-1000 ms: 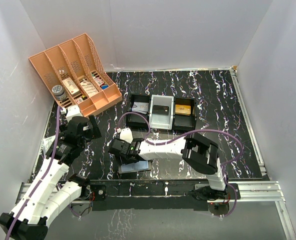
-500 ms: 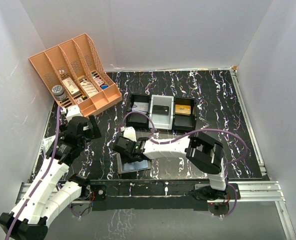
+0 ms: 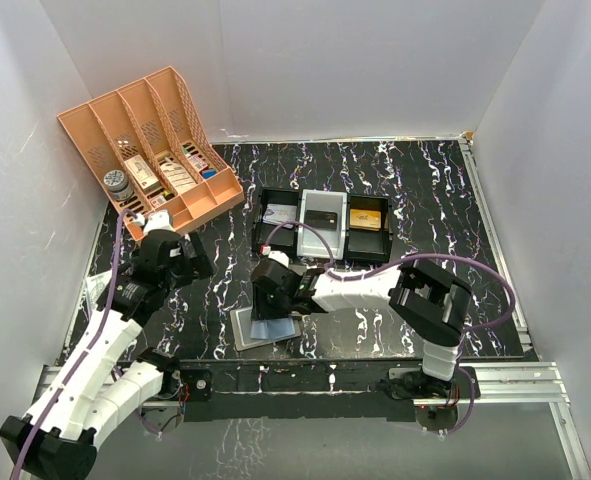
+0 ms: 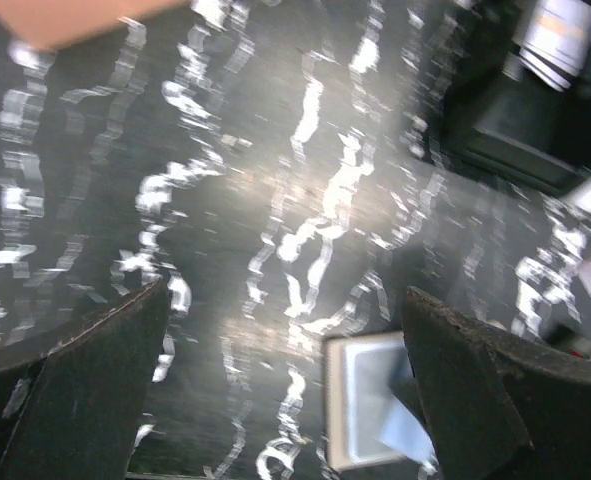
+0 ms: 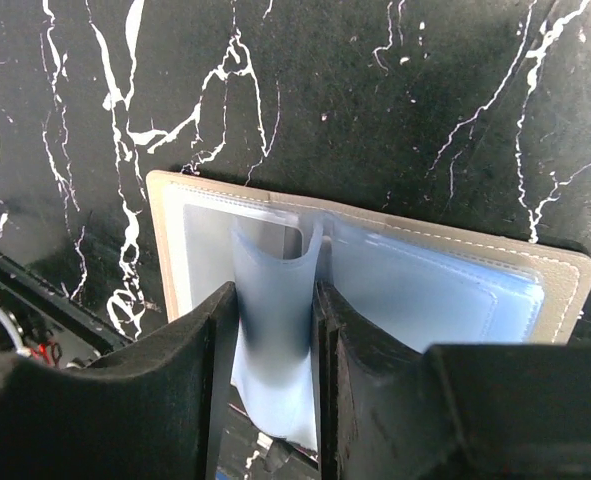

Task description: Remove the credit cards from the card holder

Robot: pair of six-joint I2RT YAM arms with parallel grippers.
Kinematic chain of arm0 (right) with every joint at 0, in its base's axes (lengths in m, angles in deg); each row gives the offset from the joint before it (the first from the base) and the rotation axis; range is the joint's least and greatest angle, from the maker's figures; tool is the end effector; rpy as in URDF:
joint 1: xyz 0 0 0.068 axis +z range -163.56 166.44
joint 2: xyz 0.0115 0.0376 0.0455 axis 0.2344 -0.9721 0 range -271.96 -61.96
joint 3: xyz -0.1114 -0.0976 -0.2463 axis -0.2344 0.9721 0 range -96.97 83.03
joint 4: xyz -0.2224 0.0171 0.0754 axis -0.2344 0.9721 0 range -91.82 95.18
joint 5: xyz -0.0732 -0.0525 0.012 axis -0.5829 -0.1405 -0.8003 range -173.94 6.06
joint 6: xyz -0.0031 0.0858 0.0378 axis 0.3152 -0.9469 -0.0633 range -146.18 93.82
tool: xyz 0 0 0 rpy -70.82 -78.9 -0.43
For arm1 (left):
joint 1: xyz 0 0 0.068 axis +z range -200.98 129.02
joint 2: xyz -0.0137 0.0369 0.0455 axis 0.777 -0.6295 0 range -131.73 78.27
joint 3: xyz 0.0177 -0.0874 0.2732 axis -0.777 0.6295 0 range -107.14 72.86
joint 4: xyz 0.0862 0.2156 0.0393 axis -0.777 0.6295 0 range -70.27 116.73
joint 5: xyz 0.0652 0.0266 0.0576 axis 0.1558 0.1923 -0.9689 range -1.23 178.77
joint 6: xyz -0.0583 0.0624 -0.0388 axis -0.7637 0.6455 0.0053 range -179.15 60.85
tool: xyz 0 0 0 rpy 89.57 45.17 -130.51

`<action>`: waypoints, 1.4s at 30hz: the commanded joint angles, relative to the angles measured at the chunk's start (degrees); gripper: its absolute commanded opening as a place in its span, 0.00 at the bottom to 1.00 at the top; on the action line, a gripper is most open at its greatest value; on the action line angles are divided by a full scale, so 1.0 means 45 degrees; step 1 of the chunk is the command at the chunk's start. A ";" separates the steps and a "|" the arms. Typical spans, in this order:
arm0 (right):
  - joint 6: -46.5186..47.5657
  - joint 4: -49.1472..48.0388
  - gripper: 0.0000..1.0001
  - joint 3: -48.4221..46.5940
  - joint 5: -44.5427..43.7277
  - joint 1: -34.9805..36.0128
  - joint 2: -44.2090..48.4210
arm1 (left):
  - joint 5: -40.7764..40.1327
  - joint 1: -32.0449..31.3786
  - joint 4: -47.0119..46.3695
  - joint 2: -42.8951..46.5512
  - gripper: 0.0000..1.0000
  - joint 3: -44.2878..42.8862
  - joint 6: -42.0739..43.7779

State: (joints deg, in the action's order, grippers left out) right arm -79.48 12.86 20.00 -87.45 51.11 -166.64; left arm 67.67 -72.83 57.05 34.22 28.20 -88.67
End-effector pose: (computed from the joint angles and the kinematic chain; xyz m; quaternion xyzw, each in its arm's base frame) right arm 0.1676 0.3417 0.1521 -0.0860 0.9529 0.2329 0.1743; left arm 0.1585 -0.0308 0.2784 -0.1407 0.8712 -0.0436 0.4683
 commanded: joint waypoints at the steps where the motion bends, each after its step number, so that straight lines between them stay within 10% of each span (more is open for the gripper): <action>1: -0.0533 -0.1547 0.32 0.0879 0.1192 -0.0419 0.0577 | 0.5231 0.0070 -0.0933 -0.0165 0.98 0.0756 -0.1075; 6: -0.0837 -0.2350 0.33 0.1610 0.1676 -0.0687 0.0686 | 0.9864 0.0070 -0.4037 0.0400 0.94 0.3198 -0.3349; 16: -0.1422 -0.3574 0.33 0.2794 0.2154 -0.1044 0.0844 | 1.2336 0.0032 -0.6939 0.0519 0.88 0.6047 -0.5117; 42: -0.1556 -0.4218 0.42 0.2736 0.3139 -0.1145 0.0650 | 1.2159 -0.0028 -0.9980 -0.0759 0.82 0.8615 -0.5099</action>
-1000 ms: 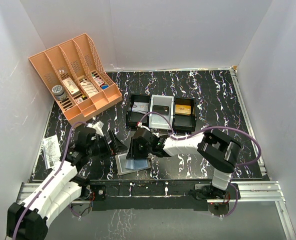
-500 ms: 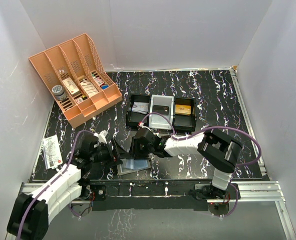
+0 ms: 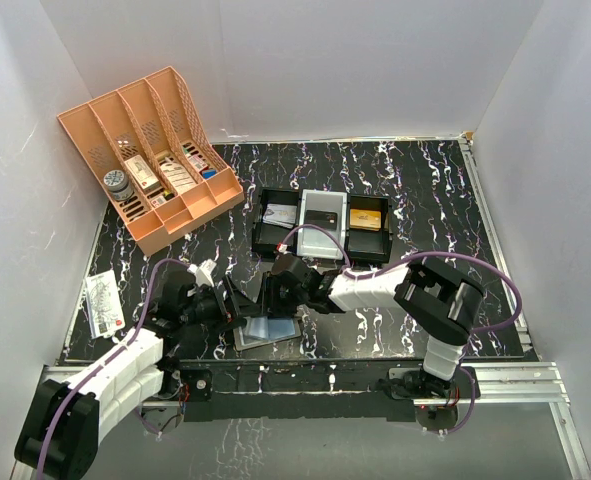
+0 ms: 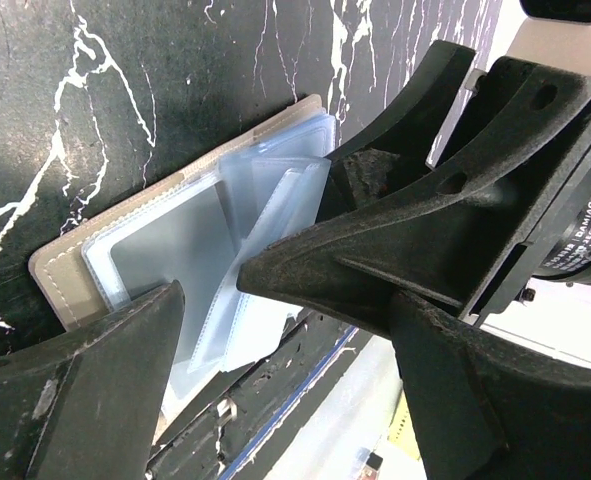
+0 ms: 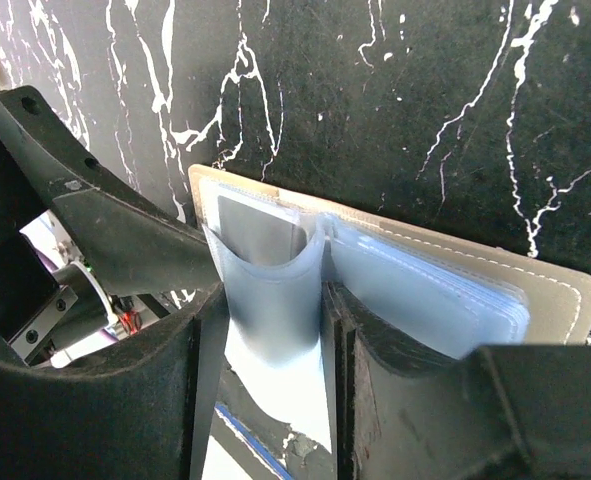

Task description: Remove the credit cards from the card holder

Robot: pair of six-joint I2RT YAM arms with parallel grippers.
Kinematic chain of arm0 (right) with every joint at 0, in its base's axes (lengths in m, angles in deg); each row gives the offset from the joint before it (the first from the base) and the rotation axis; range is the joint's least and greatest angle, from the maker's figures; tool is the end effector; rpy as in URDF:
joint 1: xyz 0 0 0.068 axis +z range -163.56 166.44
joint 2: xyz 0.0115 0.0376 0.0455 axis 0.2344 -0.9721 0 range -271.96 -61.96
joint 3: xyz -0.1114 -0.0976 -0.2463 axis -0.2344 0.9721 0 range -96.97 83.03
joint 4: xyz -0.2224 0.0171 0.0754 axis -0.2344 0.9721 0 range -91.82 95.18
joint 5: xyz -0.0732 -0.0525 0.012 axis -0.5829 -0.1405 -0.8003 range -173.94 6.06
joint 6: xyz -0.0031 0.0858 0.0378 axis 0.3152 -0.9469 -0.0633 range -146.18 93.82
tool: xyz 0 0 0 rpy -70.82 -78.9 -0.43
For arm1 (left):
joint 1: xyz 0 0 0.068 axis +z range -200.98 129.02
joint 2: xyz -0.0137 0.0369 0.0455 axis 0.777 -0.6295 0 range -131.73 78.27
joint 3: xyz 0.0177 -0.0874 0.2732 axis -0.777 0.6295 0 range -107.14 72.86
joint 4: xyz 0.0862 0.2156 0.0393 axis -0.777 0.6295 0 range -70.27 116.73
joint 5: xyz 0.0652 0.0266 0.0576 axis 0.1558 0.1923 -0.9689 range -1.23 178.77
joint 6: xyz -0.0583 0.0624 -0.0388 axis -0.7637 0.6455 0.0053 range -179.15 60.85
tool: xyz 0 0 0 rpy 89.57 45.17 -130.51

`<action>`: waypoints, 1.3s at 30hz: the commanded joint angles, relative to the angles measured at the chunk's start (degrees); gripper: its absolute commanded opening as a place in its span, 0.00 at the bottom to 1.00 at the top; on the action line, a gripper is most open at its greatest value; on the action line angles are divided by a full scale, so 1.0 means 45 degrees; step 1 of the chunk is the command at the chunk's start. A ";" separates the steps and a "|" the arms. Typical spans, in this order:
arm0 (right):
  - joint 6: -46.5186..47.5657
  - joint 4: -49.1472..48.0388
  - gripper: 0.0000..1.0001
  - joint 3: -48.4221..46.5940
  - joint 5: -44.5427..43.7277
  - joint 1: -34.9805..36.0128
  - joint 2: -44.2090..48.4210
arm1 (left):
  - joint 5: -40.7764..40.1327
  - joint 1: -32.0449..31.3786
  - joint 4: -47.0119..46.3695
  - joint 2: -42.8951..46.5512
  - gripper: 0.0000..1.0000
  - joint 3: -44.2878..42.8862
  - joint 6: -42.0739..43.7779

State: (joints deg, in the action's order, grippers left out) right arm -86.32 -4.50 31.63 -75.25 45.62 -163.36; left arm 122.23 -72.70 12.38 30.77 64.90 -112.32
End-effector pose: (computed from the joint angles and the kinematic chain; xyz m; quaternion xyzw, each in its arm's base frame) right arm 0.1774 0.3220 0.1434 -0.0198 0.9290 0.3487 0.1224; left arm 0.1310 -0.1024 0.1503 -0.0933 0.8447 -0.4815 0.2144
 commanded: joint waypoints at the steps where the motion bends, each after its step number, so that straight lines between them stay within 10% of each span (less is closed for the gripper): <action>1: -0.0034 -0.0450 0.44 0.0140 0.0584 0.0055 -0.0082 | 0.0275 -0.0067 -0.0393 0.0010 0.82 0.0501 0.0033; 19: -0.0386 -0.3184 0.65 0.1380 0.1694 -0.0321 0.1958 | 0.1730 -0.0082 -0.2066 0.0655 0.64 0.0439 -0.1259; 31: -0.0909 -0.0871 0.70 0.2847 -0.1219 -0.0535 0.4569 | 0.1608 -0.0439 -0.3136 -0.0553 0.67 0.0318 -0.1633; 39: -0.1747 0.0585 0.69 0.4416 -0.2695 -0.0534 0.7728 | -0.0779 -0.3092 -0.3826 -0.3548 0.70 -0.1185 -0.1467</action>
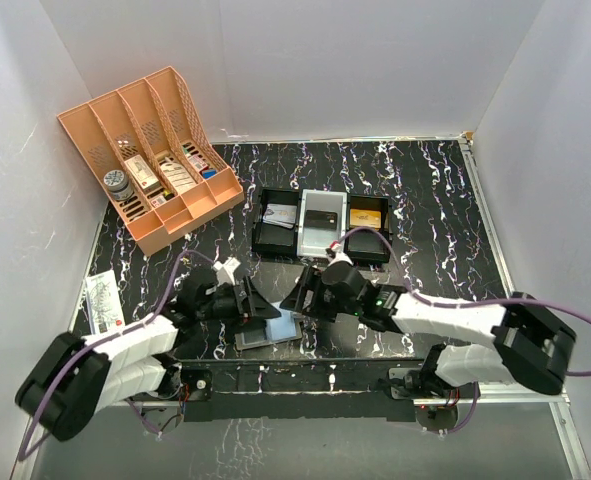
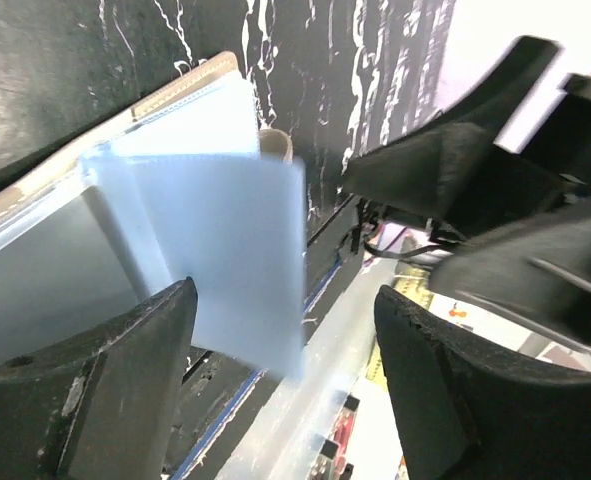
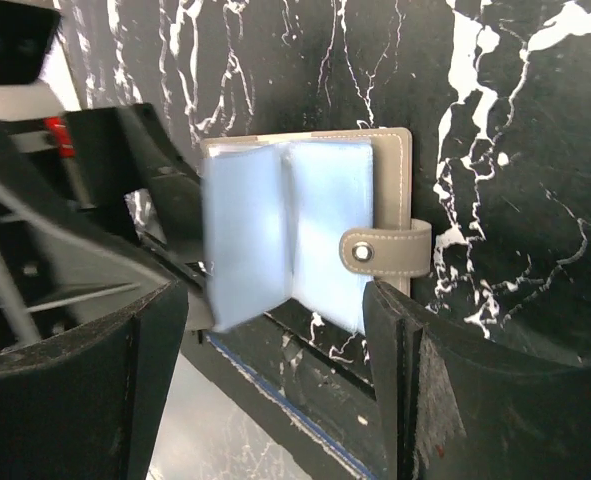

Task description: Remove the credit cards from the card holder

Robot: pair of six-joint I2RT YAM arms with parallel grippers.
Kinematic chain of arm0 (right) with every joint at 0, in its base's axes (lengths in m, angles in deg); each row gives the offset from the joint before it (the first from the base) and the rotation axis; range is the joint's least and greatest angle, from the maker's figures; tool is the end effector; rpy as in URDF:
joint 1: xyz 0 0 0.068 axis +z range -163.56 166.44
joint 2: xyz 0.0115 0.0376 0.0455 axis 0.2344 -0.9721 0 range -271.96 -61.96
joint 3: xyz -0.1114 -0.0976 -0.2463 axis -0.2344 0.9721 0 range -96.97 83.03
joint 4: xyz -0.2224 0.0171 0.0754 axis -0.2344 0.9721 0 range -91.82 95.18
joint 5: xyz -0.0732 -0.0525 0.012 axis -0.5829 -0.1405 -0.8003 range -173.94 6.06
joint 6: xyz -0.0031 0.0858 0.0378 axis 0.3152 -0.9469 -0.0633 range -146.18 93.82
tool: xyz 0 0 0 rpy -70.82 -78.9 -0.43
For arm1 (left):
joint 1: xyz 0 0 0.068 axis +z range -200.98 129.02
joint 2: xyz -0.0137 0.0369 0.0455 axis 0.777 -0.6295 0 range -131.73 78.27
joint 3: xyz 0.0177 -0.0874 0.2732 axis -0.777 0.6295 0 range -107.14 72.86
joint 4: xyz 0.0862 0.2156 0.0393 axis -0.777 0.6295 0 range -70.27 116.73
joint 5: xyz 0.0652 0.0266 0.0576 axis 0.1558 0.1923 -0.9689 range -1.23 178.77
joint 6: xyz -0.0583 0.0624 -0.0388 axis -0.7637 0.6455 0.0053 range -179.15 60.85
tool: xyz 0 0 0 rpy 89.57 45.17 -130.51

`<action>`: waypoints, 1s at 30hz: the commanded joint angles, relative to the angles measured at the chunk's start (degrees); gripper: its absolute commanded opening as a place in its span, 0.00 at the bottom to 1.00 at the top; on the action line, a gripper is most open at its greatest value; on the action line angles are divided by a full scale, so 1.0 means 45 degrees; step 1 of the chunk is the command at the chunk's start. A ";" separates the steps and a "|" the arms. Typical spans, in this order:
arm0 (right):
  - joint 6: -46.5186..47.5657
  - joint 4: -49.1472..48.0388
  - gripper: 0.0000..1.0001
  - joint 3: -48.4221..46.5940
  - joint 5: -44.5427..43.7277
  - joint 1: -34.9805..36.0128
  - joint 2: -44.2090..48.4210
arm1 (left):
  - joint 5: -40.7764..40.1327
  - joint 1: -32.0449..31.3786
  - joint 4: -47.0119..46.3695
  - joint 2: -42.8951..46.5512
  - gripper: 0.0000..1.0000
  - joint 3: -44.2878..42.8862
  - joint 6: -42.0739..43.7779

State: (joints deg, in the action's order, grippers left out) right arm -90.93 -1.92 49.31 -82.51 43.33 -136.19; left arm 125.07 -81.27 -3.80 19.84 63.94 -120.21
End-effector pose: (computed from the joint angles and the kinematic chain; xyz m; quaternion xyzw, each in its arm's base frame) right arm 0.1452 0.2263 0.1838 0.0569 0.9060 0.3715 0.1946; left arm 0.1374 -0.1383 0.1628 -0.0545 0.8207 -0.5449 0.1631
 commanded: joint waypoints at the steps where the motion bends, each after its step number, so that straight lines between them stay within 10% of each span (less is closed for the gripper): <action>1: -0.0801 0.0243 0.69 0.0684 -0.1175 -0.0036 0.2122 | -0.1682 -0.1506 -0.0447 -0.1463 0.72 -0.1151 0.0228; 13: 0.0139 0.0060 0.53 0.1707 -0.0401 -0.0024 0.5297 | -0.6325 -0.2307 0.6710 0.1465 0.76 -0.3224 0.1254; 30: 0.2447 -0.2343 0.40 -0.1703 0.2349 0.0418 -0.1293 | -1.0390 -0.2293 1.1216 0.4086 0.73 -0.3927 0.0808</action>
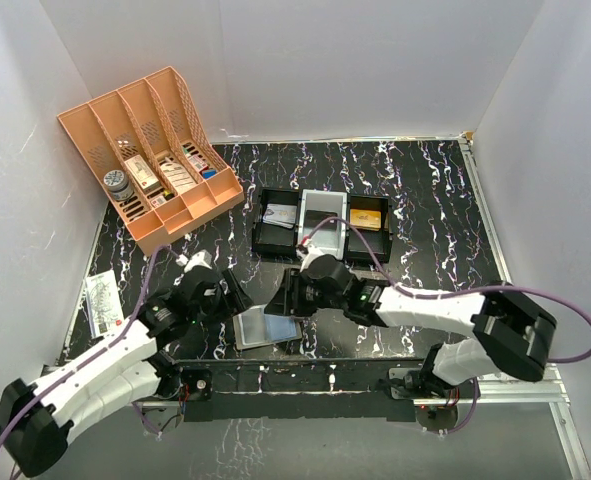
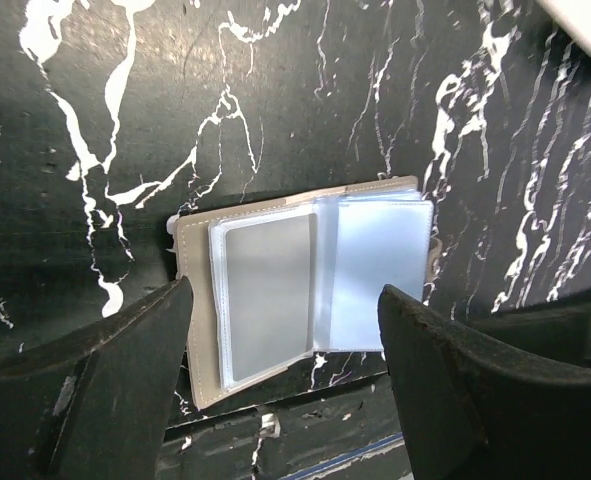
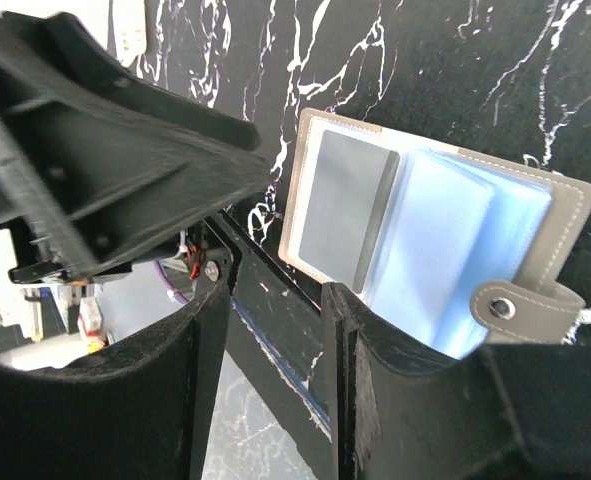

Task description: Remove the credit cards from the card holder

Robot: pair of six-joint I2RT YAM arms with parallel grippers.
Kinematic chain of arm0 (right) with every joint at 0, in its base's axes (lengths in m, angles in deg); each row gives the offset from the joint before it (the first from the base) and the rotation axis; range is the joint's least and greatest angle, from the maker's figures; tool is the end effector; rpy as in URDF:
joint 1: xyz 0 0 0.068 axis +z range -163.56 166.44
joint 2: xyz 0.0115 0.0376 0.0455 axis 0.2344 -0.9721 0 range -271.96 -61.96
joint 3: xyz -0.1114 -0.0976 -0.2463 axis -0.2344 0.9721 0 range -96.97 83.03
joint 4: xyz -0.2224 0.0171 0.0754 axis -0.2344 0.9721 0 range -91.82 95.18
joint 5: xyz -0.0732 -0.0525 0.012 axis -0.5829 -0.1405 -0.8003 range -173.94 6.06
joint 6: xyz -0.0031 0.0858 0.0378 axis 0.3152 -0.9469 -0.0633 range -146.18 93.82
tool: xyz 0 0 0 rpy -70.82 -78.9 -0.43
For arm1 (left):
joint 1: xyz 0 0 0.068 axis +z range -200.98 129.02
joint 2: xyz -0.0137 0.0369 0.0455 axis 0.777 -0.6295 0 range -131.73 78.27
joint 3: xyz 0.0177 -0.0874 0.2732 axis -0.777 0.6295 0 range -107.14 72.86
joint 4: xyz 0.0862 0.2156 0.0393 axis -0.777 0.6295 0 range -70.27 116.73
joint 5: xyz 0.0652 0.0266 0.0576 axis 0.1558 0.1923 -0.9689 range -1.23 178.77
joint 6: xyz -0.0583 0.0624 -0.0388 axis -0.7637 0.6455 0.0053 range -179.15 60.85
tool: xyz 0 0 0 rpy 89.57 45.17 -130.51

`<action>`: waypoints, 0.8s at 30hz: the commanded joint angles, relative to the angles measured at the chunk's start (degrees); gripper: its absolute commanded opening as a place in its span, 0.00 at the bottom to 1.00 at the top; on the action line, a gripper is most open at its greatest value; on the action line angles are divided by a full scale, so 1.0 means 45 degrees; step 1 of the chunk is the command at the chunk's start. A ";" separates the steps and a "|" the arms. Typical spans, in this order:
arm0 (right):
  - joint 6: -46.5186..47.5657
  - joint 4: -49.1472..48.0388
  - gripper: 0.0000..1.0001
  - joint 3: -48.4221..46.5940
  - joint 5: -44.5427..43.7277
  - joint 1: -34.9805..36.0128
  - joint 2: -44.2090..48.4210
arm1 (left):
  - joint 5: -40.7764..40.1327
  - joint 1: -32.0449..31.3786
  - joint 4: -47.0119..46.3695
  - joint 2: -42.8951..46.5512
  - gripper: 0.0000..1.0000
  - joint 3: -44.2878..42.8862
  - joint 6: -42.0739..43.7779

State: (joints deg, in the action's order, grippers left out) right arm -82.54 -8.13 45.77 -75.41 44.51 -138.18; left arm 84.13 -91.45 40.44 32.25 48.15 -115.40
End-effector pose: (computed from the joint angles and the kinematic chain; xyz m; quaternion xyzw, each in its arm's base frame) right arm 0.1443 0.2550 0.2095 -0.0488 0.8743 0.4375 0.2043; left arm 0.1322 -0.1039 0.1853 -0.1416 0.9019 -0.2791 0.2976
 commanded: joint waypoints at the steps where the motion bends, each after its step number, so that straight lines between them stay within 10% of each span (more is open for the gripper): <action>1: 0.0641 -0.0989 0.40 -0.1066 0.0895 0.0160 -0.1142 | -0.1234 -0.0021 0.1459 0.1582 0.72 -0.0377 -0.0240; 10: 0.1586 0.1334 0.46 -0.3700 0.0884 0.0688 -0.3803 | -0.0318 -0.0030 0.1998 0.1993 0.64 -0.0370 -0.0496; 24: 0.2206 0.6382 0.60 -0.7098 -0.4403 0.2194 -0.5933 | -0.3017 -0.0030 0.4916 0.3714 0.68 -0.1475 -0.1542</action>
State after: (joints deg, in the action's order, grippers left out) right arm -73.97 15.54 19.21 -87.34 53.32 -162.55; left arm 73.94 -91.41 58.80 47.33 43.02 -121.17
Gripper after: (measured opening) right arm 0.587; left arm 0.673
